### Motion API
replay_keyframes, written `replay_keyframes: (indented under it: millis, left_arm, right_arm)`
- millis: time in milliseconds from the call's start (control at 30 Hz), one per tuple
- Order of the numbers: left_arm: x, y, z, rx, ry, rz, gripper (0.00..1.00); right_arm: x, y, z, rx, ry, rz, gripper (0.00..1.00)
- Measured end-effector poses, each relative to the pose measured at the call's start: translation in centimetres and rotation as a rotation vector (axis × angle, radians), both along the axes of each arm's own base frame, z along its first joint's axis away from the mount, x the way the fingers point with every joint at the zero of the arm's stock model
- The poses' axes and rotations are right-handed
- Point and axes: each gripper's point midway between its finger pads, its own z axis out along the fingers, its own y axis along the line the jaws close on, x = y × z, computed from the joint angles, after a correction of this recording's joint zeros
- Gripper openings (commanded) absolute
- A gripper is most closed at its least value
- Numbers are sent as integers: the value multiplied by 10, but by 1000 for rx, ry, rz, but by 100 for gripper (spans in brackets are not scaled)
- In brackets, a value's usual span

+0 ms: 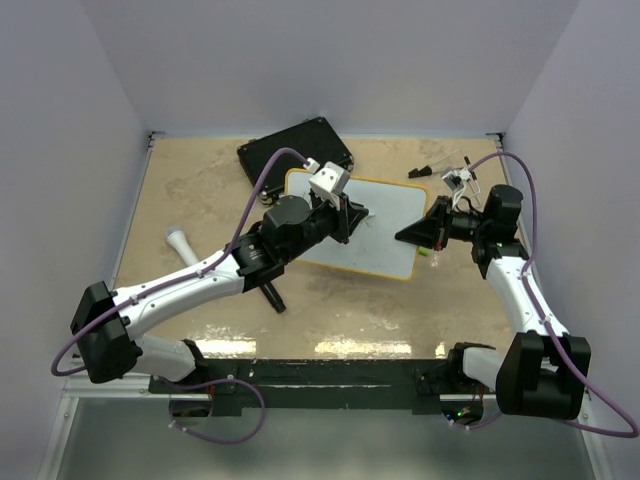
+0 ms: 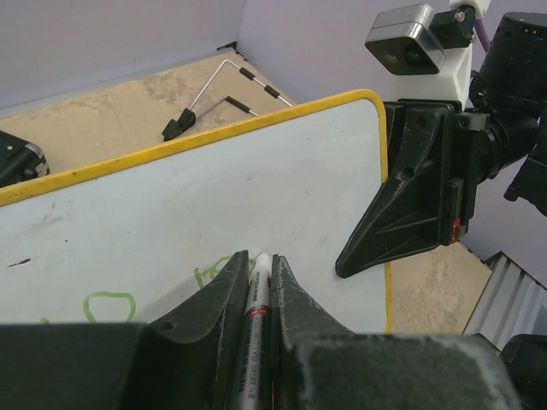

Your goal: Write a sentence on the whiteboard

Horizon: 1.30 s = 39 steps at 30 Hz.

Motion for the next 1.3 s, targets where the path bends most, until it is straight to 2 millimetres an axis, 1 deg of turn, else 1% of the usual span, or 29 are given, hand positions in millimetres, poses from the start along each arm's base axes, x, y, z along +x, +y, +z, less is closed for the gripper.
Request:
replay_keyframes:
  millis: [200, 500, 733, 933, 1300]
  left_arm:
    - [0, 1, -2, 6, 4, 1, 0]
    - [-2, 2, -11, 36, 28, -7, 0]
    - [-5, 0, -13, 40, 35, -25, 0]
    - [-8, -1, -20, 56, 57, -42, 0]
    - [-10, -3, -26, 62, 78, -54, 0]
  right_arm:
    - [0, 0, 0, 0, 0, -1, 0]
    - [2, 0, -2, -2, 6, -7, 0]
    - [2, 0, -2, -2, 3, -6, 0]
    - [2, 0, -2, -3, 1, -7, 0]
    - [2, -1, -2, -4, 0, -9, 0]
